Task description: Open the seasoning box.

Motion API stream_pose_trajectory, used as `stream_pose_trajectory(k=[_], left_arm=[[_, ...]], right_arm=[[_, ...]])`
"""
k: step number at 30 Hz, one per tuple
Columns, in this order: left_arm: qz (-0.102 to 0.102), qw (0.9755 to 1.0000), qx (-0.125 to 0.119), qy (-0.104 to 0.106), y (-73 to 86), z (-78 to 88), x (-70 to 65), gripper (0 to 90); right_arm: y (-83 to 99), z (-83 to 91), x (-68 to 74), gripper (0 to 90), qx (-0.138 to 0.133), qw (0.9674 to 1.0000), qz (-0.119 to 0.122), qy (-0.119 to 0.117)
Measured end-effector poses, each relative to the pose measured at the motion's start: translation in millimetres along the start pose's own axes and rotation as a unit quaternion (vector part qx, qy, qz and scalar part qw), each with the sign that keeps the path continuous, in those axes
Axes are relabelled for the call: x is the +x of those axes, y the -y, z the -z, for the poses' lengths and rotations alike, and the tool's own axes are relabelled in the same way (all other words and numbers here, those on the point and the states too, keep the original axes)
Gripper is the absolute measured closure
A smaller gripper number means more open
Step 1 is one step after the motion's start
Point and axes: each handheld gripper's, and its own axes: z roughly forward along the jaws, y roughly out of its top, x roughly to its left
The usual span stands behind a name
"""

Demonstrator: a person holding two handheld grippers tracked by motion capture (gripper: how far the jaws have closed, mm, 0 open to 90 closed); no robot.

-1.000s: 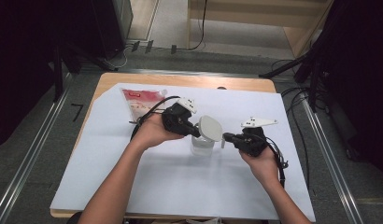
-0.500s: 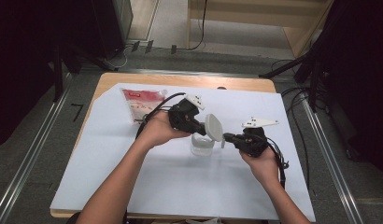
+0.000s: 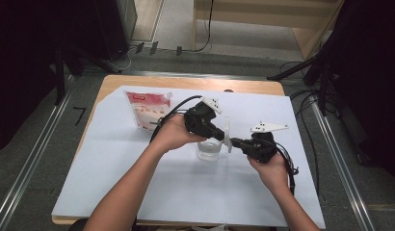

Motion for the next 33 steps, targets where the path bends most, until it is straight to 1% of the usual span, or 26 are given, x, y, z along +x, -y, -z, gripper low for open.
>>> stream_pose_trajectory(k=[1, 2, 4, 7, 10, 11, 13, 14, 15, 16, 17, 18, 19, 21, 22, 24, 25, 26, 29, 31, 32, 33], left_arm=[[-0.006, 1.0000, 0.002, 0.003, 0.3, -0.7, 0.0, 89.1], [-0.009, 1.0000, 0.003, 0.002, 0.3, -0.6, 0.1, 89.1], [-0.009, 1.0000, 0.001, -0.002, 0.7, -0.5, -0.1, 89.1], [-0.002, 1.0000, -0.004, -0.004, 2.4, 3.5, 1.3, 87.4], [0.001, 0.9999, -0.011, -0.008, 4.2, 9.3, 2.9, 82.3], [0.005, 0.9999, -0.011, -0.011, 4.9, 11.2, 2.6, 79.7], [0.002, 0.9994, -0.017, -0.029, 6.6, 14.9, 1.7, 74.6], [0.001, 0.9993, -0.019, -0.033, 7.7, 16.4, 1.9, 69.8], [0.008, 0.9992, -0.020, -0.035, 9.8, 18.5, 2.3, 65.9], [0.013, 0.9991, -0.017, -0.038, 11.8, 20.1, 2.9, 64.1], [0.016, 0.9990, -0.016, -0.040, 13.2, 20.9, 3.3, 61.8], [0.017, 0.9990, -0.007, -0.040, 15.0, 22.6, 3.9, 58.6], [0.020, 0.9991, -0.004, -0.038, 17.2, 23.8, 4.2, 56.7], [0.028, 0.9988, -0.007, -0.038, 23.0, 26.5, 4.9, 50.2], [0.036, 0.9986, -0.011, -0.037, 26.9, 28.3, 5.8, 47.9], [0.040, 0.9980, -0.016, -0.045, 32.3, 31.4, 6.5, 45.3], [0.043, 0.9977, -0.021, -0.049, 35.4, 33.1, 6.8, 44.6], [0.044, 0.9976, -0.025, -0.047, 38.5, 34.8, 7.5, 44.7], [0.044, 0.9970, -0.022, -0.059, 41.9, 38.7, 7.5, 42.0], [0.048, 0.9964, -0.035, -0.061, 46.3, 43.2, 7.0, 41.4], [0.046, 0.9961, -0.034, -0.066, 48.3, 45.3, 7.0, 40.9], [0.049, 0.9958, -0.035, -0.069, 49.9, 46.4, 6.9, 40.7]], right_arm=[[0.1, 0.4, 0.1, 90.0, 0.000, 1.0000, -0.001, -0.002], [0.3, 0.9, 0.2, 90.0, -0.001, 1.0000, 0.000, -0.002], [0.2, 1.7, 0.8, 90.0, -0.001, 1.0000, -0.001, -0.003], [0.4, 3.0, 1.6, 90.0, -0.002, 1.0000, -0.003, -0.006], [1.4, 5.5, 1.8, 90.0, -0.002, 1.0000, -0.001, -0.006], [1.8, 6.8, 2.0, 90.0, -0.002, 1.0000, -0.001, -0.006], [3.0, 10.0, 3.5, 90.0, -0.002, 1.0000, -0.004, -0.009], [3.8, 11.8, 4.6, 90.0, -0.001, 0.9999, -0.003, -0.010], [4.6, 12.9, 5.4, 90.0, -0.001, 0.9999, -0.002, -0.010], [6.4, 14.3, 6.8, 90.0, 0.002, 0.9999, -0.003, -0.013], [8.2, 14.2, 7.8, 90.0, 0.002, 0.9999, -0.002, -0.015], [9.7, 14.3, 8.9, 90.0, 0.005, 0.9998, -0.002, -0.019], [12.1, 13.5, 10.5, 90.0, 0.010, 0.9997, -0.001, -0.024], [16.5, 11.7, 13.0, 90.0, 0.019, 0.9995, 0.005, -0.026], [18.5, 10.9, 12.9, 90.0, 0.023, 0.9994, 0.007, -0.025], [21.2, 7.7, 11.0, 90.0, 0.028, 0.9992, 0.001, -0.029], [21.6, 6.5, 10.0, 90.0, 0.028, 0.9991, 0.003, -0.031], [22.0, 5.0, 9.4, 90.0, 0.029, 0.9991, 0.004, -0.030], [22.9, -0.7, 7.6, 90.0, 0.035, 0.9990, 0.006, -0.029], [22.5, -2.7, 5.7, 90.0, 0.035, 0.9990, 0.005, -0.028], [22.3, -3.4, 4.7, 90.0, 0.034, 0.9991, 0.007, -0.026], [21.8, -3.8, 3.7, 90.0, 0.034, 0.9990, 0.007, -0.027]])
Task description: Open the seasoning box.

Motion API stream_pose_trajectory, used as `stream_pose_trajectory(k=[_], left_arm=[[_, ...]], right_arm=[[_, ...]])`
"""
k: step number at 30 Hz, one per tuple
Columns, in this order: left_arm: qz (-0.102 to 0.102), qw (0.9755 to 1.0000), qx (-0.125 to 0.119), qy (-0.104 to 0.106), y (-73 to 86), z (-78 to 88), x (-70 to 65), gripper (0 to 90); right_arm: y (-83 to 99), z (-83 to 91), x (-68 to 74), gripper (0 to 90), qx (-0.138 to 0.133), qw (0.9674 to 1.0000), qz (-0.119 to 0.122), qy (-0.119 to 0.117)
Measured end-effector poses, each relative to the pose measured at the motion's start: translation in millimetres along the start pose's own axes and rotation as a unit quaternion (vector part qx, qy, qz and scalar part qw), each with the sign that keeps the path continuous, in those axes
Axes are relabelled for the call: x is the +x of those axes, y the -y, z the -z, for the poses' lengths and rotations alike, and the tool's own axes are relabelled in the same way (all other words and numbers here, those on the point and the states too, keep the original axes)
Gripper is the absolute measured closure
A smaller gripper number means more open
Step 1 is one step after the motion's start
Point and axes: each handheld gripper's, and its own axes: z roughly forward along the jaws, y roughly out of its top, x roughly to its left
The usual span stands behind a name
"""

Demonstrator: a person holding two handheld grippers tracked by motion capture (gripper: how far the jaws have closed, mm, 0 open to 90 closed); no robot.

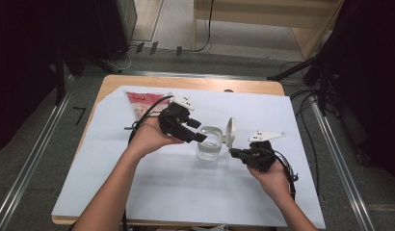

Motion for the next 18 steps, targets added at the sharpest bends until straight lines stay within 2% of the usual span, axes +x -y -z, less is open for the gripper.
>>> stream_pose_trajectory(k=[3, 5, 8, 11, 14, 18], left_arm=[[0.002, 0.9999, -0.004, -0.011, 7.8, 6.4, 2.7, 39.8], [0.002, 0.9999, -0.004, -0.014, 12.1, 10.8, 4.9, 39.9], [0.012, 0.9997, -0.009, -0.021, 19.3, 18.6, 8.6, 40.1], [0.021, 0.9993, -0.011, -0.030, 27.0, 27.0, 13.2, 40.2], [0.032, 0.9988, -0.012, -0.036, 35.0, 34.4, 17.0, 40.3], [0.040, 0.9983, -0.008, -0.043, 45.7, 43.0, 21.3, 40.6]], right_arm=[[-1.0, -0.3, -4.4, 90.0, -0.002, 1.0000, -0.002, 0.004], [-1.6, 0.7, -7.7, 90.0, -0.006, 0.9999, -0.007, -0.005], [-1.2, 0.7, -6.6, 90.0, 0.001, 0.9998, 0.007, -0.019], [-1.4, -1.9, -1.9, 90.0, 0.003, 0.9997, 0.017, -0.017], [-3.2, -3.6, -3.7, 90.0, 0.001, 0.9999, 0.014, -0.008], [-5.1, -3.2, -5.9, 90.0, 0.000, 0.9999, 0.013, -0.008]])
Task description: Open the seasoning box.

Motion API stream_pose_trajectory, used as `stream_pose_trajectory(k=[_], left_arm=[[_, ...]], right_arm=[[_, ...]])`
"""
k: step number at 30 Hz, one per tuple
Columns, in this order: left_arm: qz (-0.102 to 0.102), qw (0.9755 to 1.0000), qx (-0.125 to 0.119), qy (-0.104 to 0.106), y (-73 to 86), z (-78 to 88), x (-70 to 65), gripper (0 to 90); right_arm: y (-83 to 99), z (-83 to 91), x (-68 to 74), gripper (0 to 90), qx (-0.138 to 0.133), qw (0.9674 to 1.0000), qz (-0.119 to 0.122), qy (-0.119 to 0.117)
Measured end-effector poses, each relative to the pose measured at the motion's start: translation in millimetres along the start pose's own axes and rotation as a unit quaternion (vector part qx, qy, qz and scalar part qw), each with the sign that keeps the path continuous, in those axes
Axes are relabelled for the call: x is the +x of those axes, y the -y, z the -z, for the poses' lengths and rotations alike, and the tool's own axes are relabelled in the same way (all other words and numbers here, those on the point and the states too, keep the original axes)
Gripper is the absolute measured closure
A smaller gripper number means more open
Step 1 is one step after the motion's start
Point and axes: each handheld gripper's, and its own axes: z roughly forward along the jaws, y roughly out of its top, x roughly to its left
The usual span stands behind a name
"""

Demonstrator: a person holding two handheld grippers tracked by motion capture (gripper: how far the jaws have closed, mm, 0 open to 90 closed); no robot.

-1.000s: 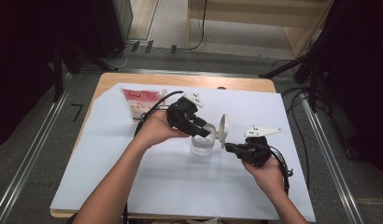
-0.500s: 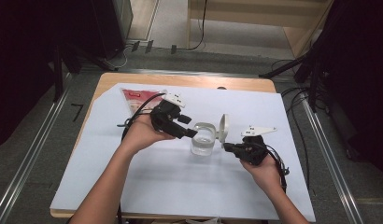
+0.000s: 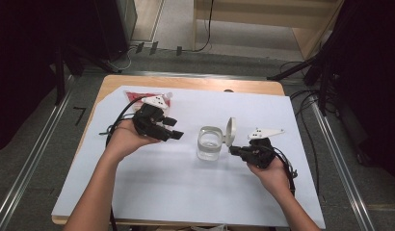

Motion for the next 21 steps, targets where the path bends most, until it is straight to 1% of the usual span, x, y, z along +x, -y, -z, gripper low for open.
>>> stream_pose_trajectory(k=[2, 3, 5, 7, 8, 12, 14, 15, 18, 19, 20, 21], left_arm=[[0.000, 1.0000, 0.000, -0.003, 1.8, 1.5, 0.6, 40.9], [0.005, 0.9999, 0.003, -0.014, 7.2, 6.2, 3.0, 40.8], [0.010, 0.9998, -0.001, -0.017, 12.2, 10.6, 6.2, 40.7], [0.012, 0.9997, 0.000, -0.019, 14.6, 12.6, 7.5, 40.7], [0.015, 0.9996, -0.001, -0.025, 19.1, 17.0, 10.1, 40.5], [0.029, 0.9990, -0.010, -0.031, 27.1, 24.0, 15.2, 41.0], [0.029, 0.9989, -0.010, -0.035, 28.9, 25.5, 16.4, 41.1], [0.032, 0.9987, -0.010, -0.038, 32.4, 28.0, 18.5, 41.1], [0.036, 0.9983, -0.012, -0.044, 38.9, 34.4, 23.1, 41.2], [0.040, 0.9980, -0.014, -0.046, 40.5, 35.8, 24.2, 41.2], [0.040, 0.9980, -0.014, -0.046, 40.5, 35.8, 24.2, 41.2], [0.043, 0.9979, -0.016, -0.046, 41.8, 40.2, 27.6, 41.1]], right_arm=[[-0.5, -0.3, 0.5, 90.0, 0.003, 1.0000, 0.003, 0.001], [-1.7, -1.2, 0.9, 90.0, 0.003, 1.0000, 0.006, 0.006], [-3.0, -2.0, -1.1, 90.0, 0.002, 0.9999, 0.010, 0.007], [-3.5, -2.3, -2.7, 90.0, 0.001, 0.9999, 0.009, 0.009], [-4.4, -2.6, -5.2, 90.0, -0.001, 0.9999, 0.007, 0.009], [-6.5, -3.0, -8.0, 90.0, -0.003, 0.9999, 0.007, 0.013], [-6.9, -3.0, -8.9, 90.0, -0.005, 0.9999, 0.007, 0.013], [-7.2, -3.3, -10.6, 90.0, -0.007, 0.9999, 0.005, 0.013], [-7.3, -2.6, -10.6, 90.0, -0.007, 0.9999, 0.004, 0.014], [-7.2, -1.2, -10.2, 90.0, -0.007, 0.9999, 0.001, 0.013], [-7.2, -1.2, -10.2, 90.0, -0.007, 0.9999, 0.001, 0.013], [-6.9, 1.6, -9.6, 86.0, -0.012, 0.9999, -0.002, 0.010]])
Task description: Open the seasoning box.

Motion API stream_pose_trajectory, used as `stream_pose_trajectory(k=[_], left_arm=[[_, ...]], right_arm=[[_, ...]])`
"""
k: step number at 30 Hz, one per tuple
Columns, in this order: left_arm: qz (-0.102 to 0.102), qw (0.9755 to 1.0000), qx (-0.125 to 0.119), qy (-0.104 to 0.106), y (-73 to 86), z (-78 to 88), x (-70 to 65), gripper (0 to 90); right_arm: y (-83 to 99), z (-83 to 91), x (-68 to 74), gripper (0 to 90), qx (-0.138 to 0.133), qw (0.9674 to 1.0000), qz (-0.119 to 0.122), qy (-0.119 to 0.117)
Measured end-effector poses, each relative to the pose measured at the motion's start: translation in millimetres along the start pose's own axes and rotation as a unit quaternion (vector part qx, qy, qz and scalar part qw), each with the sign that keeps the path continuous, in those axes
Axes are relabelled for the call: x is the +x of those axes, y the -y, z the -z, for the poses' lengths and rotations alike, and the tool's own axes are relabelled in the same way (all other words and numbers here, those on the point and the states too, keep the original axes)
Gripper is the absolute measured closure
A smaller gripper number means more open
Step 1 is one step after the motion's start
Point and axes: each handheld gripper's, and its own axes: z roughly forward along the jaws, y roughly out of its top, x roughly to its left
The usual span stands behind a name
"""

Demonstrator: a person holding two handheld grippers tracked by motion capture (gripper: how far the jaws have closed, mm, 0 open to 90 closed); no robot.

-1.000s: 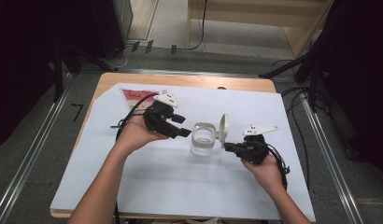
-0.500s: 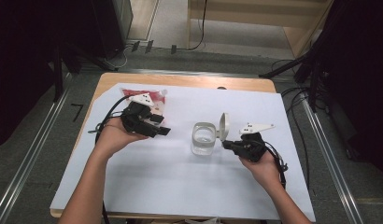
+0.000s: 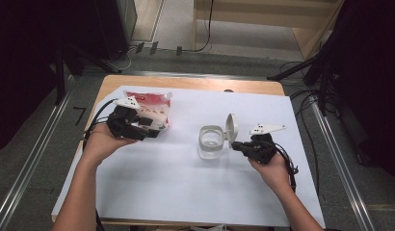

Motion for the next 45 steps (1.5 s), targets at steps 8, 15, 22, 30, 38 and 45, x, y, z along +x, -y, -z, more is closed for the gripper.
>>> stream_pose_trajectory(k=[8, 15, 22, 30, 38, 45], left_arm=[[0.020, 0.9995, -0.014, -0.018, 9.3, 18.5, 15.4, 41.3], [0.042, 0.9982, -0.017, -0.038, 19.7, 33.1, 30.6, 41.0], [0.055, 0.9958, -0.011, -0.072, 24.6, 41.9, 46.6, 40.4], [0.053, 0.9957, -0.023, -0.073, 18.8, 36.2, 56.6, 39.5], [0.033, 0.9961, -0.030, -0.076, 0.7, 20.0, 57.4, 38.1], [0.035, 0.9956, -0.030, -0.082, -10.5, 7.5, 63.7, 39.8]], right_arm=[[3.3, 9.8, 1.3, 76.4, -0.003, 0.9999, 0.013, 0.004], [6.4, 14.5, 0.3, 64.4, -0.005, 0.9999, 0.015, -0.003], [10.9, 21.0, 4.8, 61.3, -0.014, 0.9999, 0.009, -0.003], [14.7, 22.2, 4.2, 60.3, -0.008, 0.9999, 0.009, 0.000], [19.2, 19.2, 3.2, 60.1, 0.003, 0.9999, 0.010, 0.010], [21.4, 18.2, 5.1, 59.6, 0.010, 0.9998, 0.014, 0.014]])
